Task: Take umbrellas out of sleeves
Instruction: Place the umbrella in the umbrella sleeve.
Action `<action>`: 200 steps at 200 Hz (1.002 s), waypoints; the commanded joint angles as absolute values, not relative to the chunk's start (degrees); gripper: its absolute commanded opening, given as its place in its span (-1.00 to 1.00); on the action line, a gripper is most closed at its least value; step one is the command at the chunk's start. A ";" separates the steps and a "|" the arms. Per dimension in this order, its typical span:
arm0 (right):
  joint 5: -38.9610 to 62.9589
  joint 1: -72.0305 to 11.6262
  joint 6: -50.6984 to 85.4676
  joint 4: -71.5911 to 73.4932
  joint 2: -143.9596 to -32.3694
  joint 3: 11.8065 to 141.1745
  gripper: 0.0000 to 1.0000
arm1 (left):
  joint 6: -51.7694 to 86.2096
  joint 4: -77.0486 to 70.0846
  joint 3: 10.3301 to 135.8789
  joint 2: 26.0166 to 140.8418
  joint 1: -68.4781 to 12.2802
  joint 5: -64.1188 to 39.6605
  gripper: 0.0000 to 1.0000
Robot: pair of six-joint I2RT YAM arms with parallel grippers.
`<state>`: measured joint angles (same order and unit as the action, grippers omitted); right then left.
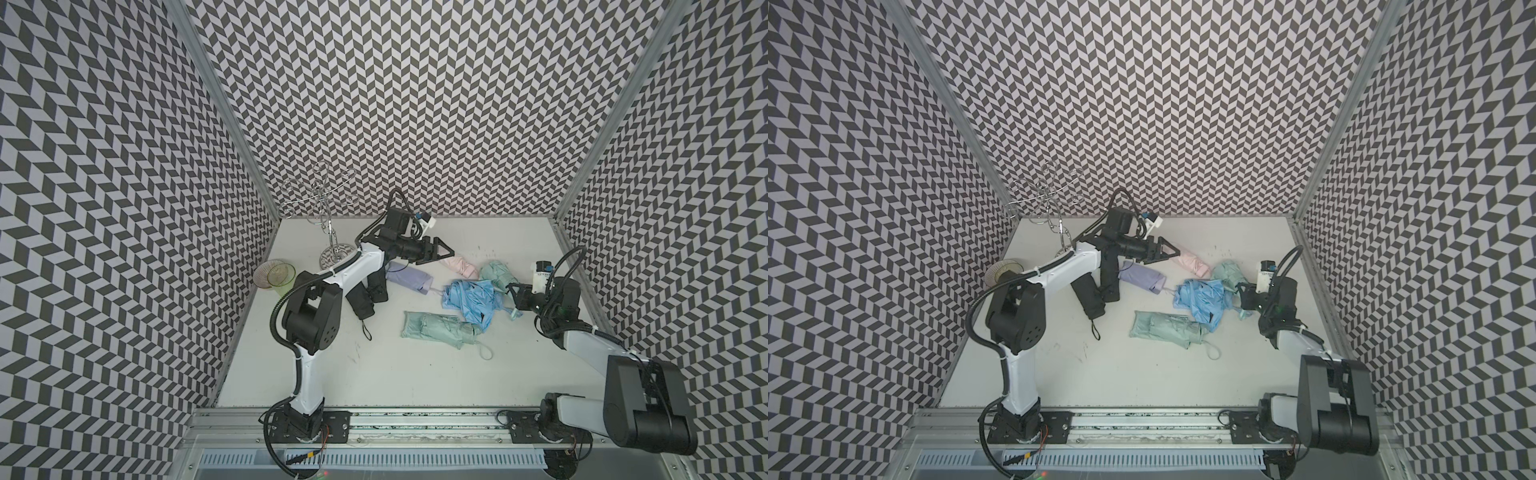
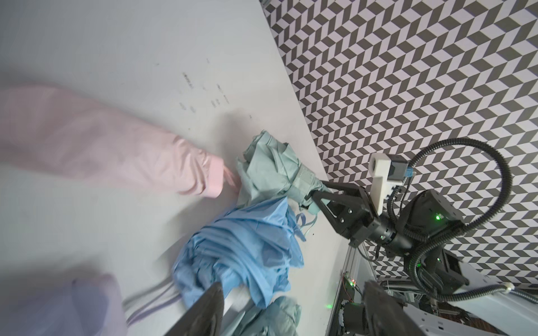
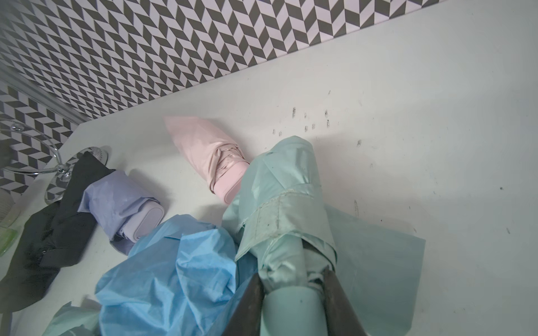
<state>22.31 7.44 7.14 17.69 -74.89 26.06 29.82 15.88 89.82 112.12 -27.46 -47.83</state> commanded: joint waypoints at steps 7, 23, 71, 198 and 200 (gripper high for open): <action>24.15 9.72 8.35 24.00 -78.10 28.88 -1.00 | 27.77 17.59 79.70 102.99 -23.25 -46.17 0.53; 23.20 10.26 7.51 21.99 -80.89 29.94 -0.95 | 28.13 17.61 74.91 98.54 -20.58 -45.65 0.54; 21.31 12.59 8.07 20.47 -85.78 31.28 -0.20 | 26.44 20.75 70.42 93.33 -15.66 -46.54 0.54; 25.85 1.97 -2.23 2.99 -78.21 54.51 0.99 | 26.19 18.81 69.04 91.36 -15.86 -48.16 0.60; 26.33 1.55 -2.67 2.51 -78.81 55.20 0.99 | 26.30 18.63 68.89 91.33 -15.90 -48.21 0.60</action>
<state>20.95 6.02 1.19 3.86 -76.49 51.37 26.61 19.73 70.52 93.67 -15.70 -47.07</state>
